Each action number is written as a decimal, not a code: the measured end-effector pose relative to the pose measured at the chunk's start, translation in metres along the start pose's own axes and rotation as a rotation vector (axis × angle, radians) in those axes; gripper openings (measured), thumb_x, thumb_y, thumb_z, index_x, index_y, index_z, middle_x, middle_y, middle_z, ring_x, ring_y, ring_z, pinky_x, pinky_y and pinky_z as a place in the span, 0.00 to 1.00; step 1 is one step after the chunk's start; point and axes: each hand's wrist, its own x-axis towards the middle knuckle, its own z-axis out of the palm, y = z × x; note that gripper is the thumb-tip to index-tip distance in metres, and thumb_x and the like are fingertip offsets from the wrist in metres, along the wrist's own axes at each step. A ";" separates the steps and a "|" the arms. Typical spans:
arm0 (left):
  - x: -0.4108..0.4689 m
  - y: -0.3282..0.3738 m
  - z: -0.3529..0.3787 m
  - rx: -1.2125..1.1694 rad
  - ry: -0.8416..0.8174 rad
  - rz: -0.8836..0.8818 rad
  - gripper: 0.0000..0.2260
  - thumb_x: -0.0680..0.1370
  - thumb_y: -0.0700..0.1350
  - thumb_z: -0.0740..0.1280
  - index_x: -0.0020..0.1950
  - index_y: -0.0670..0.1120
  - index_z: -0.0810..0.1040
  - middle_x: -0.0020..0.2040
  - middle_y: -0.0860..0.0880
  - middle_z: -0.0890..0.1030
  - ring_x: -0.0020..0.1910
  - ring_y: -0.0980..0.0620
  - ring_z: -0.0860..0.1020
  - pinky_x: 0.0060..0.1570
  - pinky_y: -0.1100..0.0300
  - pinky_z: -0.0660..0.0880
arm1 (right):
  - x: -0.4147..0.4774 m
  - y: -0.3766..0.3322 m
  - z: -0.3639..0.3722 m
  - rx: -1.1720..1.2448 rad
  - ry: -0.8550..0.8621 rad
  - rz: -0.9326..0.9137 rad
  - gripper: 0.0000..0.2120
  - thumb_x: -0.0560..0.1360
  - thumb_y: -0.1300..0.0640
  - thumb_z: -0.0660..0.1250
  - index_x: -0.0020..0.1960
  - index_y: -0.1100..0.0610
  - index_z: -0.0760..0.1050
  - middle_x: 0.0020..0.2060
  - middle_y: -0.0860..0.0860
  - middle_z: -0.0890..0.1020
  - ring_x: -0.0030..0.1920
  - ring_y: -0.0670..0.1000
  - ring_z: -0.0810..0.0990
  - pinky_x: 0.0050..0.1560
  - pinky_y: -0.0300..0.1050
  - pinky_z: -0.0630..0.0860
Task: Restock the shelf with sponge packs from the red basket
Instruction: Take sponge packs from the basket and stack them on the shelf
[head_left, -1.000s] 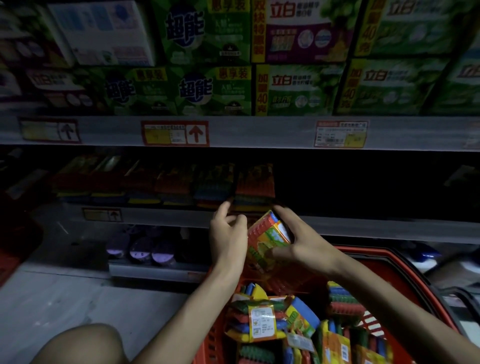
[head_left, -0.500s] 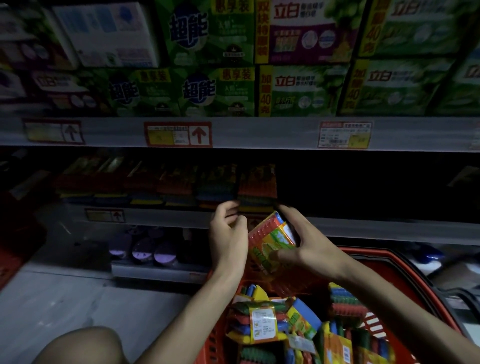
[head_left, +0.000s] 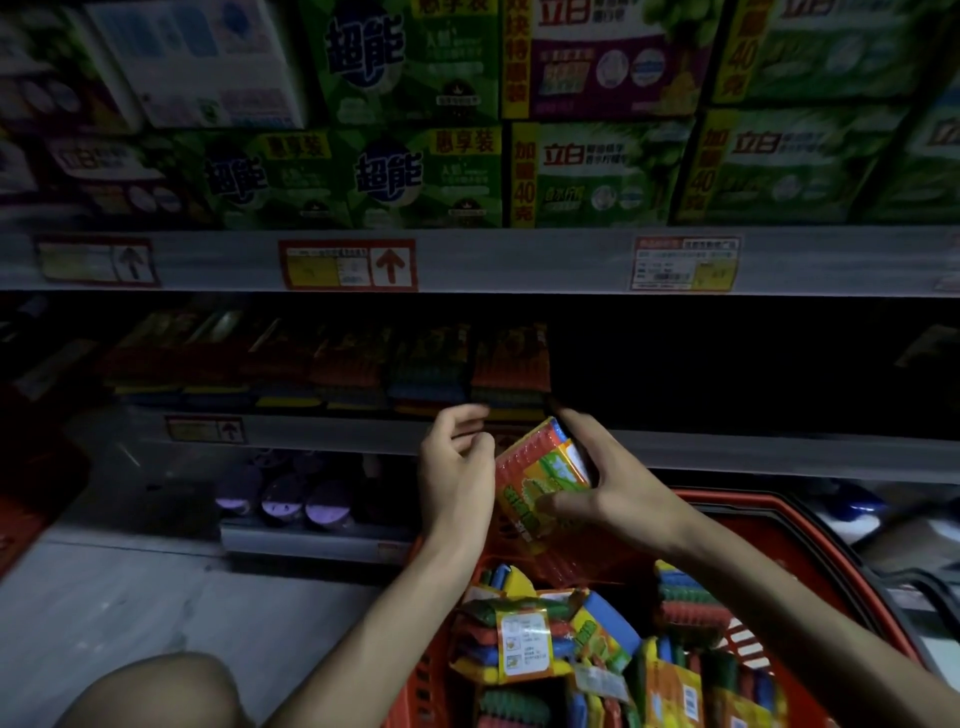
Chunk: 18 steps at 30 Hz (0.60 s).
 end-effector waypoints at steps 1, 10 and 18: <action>-0.001 0.000 -0.001 0.002 -0.009 0.005 0.13 0.81 0.35 0.64 0.59 0.50 0.81 0.55 0.54 0.81 0.53 0.64 0.78 0.42 0.76 0.73 | -0.002 0.001 -0.002 0.000 0.003 -0.004 0.46 0.75 0.59 0.76 0.83 0.51 0.50 0.70 0.48 0.66 0.64 0.49 0.77 0.61 0.47 0.80; -0.018 0.005 -0.012 -0.044 -0.198 -0.069 0.06 0.82 0.44 0.68 0.56 0.52 0.84 0.54 0.52 0.85 0.55 0.57 0.82 0.51 0.64 0.77 | -0.050 -0.003 -0.033 0.244 0.063 0.036 0.49 0.73 0.60 0.78 0.82 0.42 0.52 0.70 0.48 0.74 0.57 0.48 0.84 0.51 0.44 0.83; -0.057 0.014 -0.018 -0.142 -0.659 -0.234 0.30 0.70 0.69 0.71 0.69 0.59 0.77 0.67 0.52 0.81 0.67 0.49 0.79 0.68 0.42 0.74 | -0.097 -0.023 -0.051 0.680 0.116 0.036 0.36 0.61 0.54 0.80 0.67 0.53 0.74 0.54 0.57 0.86 0.51 0.60 0.87 0.44 0.47 0.84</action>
